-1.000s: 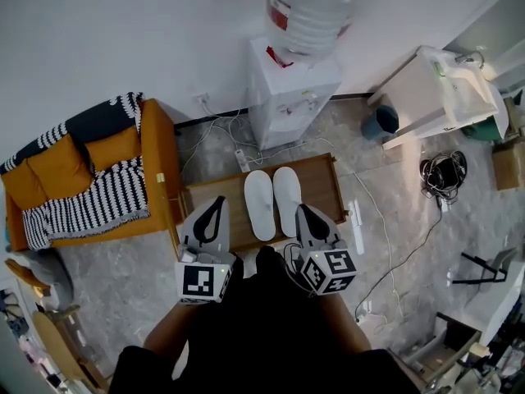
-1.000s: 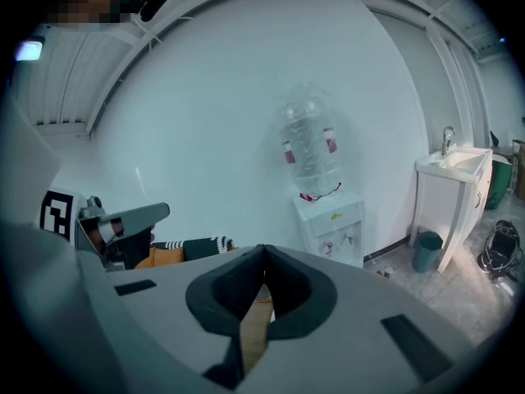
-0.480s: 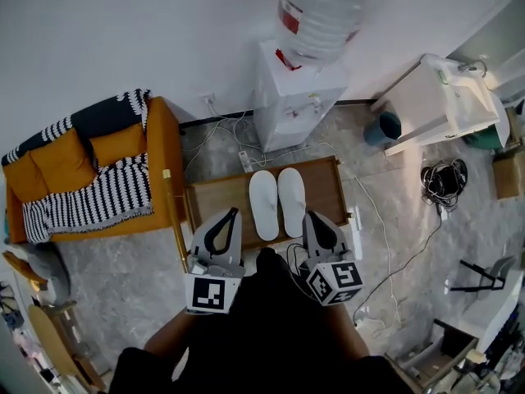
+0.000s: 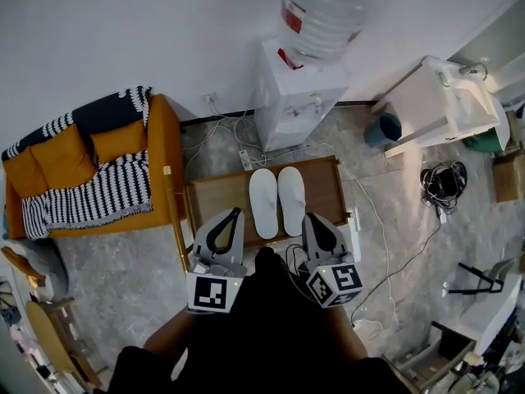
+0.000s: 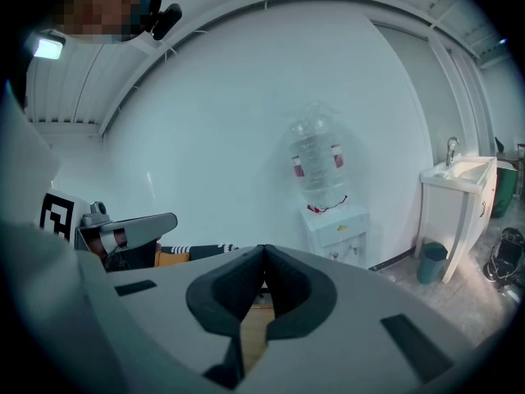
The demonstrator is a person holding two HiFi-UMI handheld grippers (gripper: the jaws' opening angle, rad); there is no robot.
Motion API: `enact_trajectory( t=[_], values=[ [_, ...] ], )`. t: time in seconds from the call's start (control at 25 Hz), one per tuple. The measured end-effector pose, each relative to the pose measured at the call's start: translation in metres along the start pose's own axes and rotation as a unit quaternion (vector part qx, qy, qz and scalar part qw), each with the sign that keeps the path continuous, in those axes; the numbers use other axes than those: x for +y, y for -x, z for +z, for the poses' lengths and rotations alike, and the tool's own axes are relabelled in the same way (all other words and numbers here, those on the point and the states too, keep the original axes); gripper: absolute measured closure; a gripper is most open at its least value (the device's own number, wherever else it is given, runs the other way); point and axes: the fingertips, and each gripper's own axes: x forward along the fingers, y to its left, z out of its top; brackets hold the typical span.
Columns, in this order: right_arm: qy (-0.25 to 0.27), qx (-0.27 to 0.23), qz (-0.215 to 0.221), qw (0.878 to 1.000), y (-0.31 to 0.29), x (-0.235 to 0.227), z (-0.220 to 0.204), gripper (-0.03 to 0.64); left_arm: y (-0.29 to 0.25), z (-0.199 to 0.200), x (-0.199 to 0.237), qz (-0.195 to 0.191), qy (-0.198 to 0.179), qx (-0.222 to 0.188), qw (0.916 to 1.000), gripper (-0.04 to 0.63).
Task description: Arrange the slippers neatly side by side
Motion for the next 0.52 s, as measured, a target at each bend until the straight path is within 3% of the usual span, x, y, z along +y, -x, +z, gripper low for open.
enact_trajectory(
  t=[0.52],
  values=[
    [-0.001,0.002,0.006,1.000,0.0070,0.0024,-0.0051,0.606,0.0072,-0.0076,-0.0062,0.003,0.004,0.008,1.0000,0.578]
  ],
)
